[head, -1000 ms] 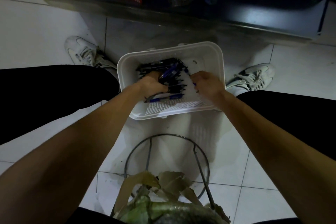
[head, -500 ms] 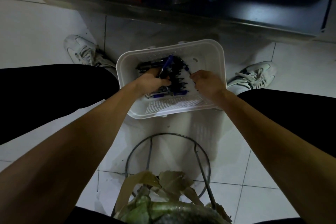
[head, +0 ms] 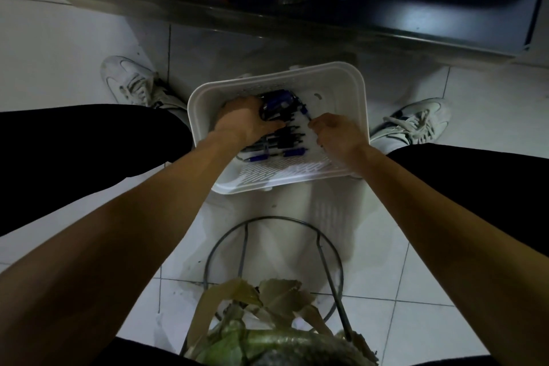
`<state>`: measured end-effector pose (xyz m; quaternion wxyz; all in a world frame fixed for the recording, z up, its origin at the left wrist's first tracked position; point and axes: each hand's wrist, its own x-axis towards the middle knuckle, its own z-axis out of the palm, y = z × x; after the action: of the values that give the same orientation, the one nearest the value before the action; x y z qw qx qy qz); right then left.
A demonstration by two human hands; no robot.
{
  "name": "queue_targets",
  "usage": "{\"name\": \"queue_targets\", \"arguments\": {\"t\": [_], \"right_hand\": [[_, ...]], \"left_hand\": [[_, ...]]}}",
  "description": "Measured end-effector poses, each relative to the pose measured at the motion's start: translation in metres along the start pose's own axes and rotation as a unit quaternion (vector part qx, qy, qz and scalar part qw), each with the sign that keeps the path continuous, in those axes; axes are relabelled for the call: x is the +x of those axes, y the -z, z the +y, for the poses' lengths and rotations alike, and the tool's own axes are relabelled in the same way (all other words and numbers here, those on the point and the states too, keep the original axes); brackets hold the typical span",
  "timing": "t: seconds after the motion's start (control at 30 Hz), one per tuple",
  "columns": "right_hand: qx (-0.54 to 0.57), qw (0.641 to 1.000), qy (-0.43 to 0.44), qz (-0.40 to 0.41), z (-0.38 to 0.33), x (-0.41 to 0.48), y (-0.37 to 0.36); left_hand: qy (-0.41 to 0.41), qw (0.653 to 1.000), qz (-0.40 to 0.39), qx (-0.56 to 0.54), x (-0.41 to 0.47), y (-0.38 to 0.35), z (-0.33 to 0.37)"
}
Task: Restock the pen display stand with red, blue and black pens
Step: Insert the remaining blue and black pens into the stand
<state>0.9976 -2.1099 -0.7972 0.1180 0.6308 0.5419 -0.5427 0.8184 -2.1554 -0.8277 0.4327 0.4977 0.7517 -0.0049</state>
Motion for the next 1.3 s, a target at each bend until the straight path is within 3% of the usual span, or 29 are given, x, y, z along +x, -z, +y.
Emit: {"name": "queue_targets", "arguments": {"t": [0.13,0.23,0.4,0.53,0.67,0.73,0.97,1.07,1.17,1.3], "right_hand": [[0.018,1.0,-0.009,0.002,0.004,0.004,-0.002],[0.012,1.0,-0.004,0.001,0.004,0.005,-0.002],[-0.001,1.0,0.004,-0.001,0.006,0.007,0.0],[-0.019,1.0,0.012,0.011,0.007,0.009,0.0],[-0.013,1.0,0.011,0.014,0.008,0.01,0.0],[-0.005,1.0,0.011,0.01,0.008,0.01,0.0],[0.028,1.0,-0.002,0.012,0.01,0.016,-0.004],[0.012,1.0,0.006,0.004,0.01,0.017,-0.004],[0.022,1.0,0.001,0.014,0.01,0.018,-0.004],[0.022,1.0,0.002,0.007,0.009,0.015,-0.002]], "left_hand": [[-0.048,0.981,0.027,0.184,0.005,-0.009,0.013],[-0.08,0.964,0.049,0.247,0.006,-0.016,0.023],[-0.067,0.973,0.024,0.218,-0.001,-0.037,0.016],[-0.081,0.991,0.029,0.1,-0.01,-0.036,0.001],[-0.064,0.986,-0.136,0.073,-0.013,-0.033,-0.013],[-0.034,0.979,-0.171,0.103,-0.012,-0.037,-0.017],[-0.042,0.986,-0.091,0.135,-0.016,-0.049,-0.028],[-0.07,0.974,-0.073,0.204,-0.017,-0.05,-0.022],[-0.08,0.956,-0.088,0.267,-0.014,-0.05,-0.017],[-0.057,0.964,-0.126,0.229,-0.009,-0.047,-0.013]]}}
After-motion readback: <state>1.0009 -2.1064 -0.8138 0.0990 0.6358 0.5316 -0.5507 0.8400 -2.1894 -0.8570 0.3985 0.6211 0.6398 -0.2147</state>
